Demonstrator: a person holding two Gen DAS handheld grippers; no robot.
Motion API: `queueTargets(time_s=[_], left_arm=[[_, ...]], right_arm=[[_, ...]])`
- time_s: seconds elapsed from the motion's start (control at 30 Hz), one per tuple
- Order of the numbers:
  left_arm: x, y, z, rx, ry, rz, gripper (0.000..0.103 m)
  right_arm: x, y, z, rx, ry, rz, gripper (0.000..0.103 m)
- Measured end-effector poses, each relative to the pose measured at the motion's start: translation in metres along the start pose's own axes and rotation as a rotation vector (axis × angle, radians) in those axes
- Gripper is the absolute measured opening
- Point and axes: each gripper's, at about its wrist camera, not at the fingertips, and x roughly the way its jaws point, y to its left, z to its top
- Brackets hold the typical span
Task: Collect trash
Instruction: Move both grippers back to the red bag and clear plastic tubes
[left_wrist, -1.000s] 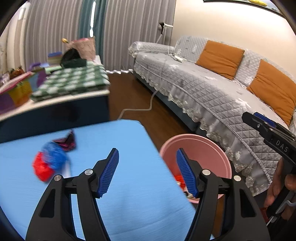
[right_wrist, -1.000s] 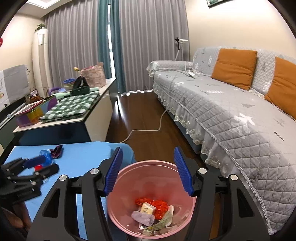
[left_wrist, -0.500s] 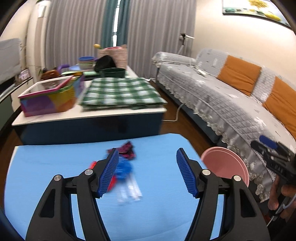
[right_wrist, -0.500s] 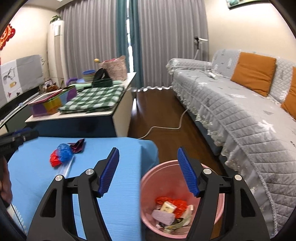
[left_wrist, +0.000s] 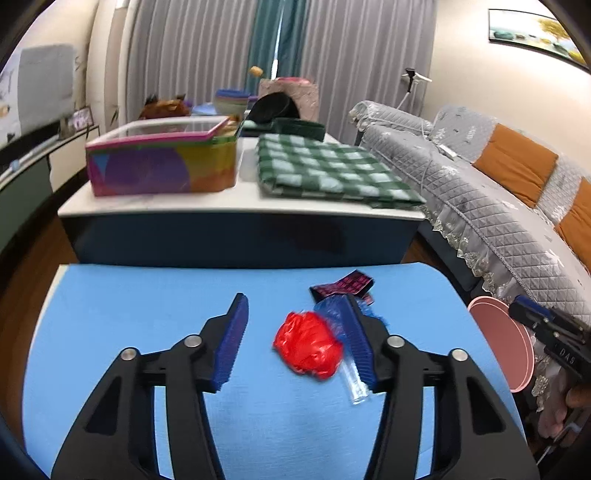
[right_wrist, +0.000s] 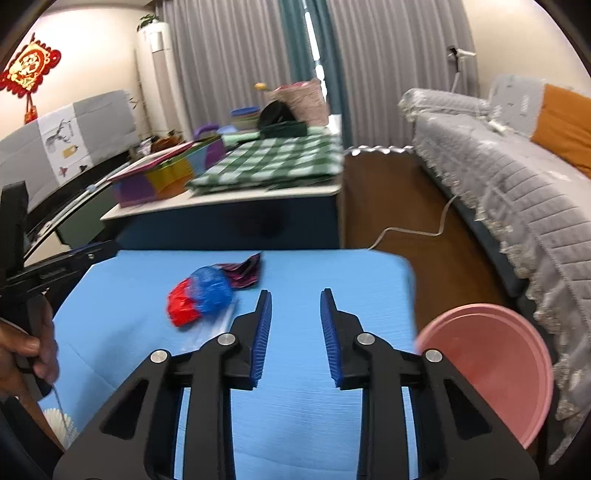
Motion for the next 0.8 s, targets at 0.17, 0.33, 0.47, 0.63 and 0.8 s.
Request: queueTargets(time_s=[0.17, 0.33, 0.47, 0.63, 0.8], left_arm=[[0.005, 0.012, 0.0, -0.01, -0.005, 0.0, 0.048], [0.019, 0.017, -0.005, -0.015, 0.02, -0.012, 0.048], [0.029, 0.02, -0.009, -0.017, 0.041, -0.021, 0.048], [0.047, 0.025, -0.018, -0.049, 0.094, -0.05, 0.048], [0.07, 0.023, -0.029, -0.065, 0.161, -0.091, 0.057]], right_arm=[[0.031, 0.026, -0.008, -0.015, 0.063, 0.06, 0.025], [0.062, 0.045, -0.018, -0.044, 0.129, 0.083, 0.025], [0.083, 0.052, -0.023, -0.032, 0.185, 0.11, 0.03], [0.102, 0.06, -0.027, -0.026, 0.241, 0.137, 0.045], [0.116, 0.071, -0.036, -0.067, 0.307, 0.14, 0.044]])
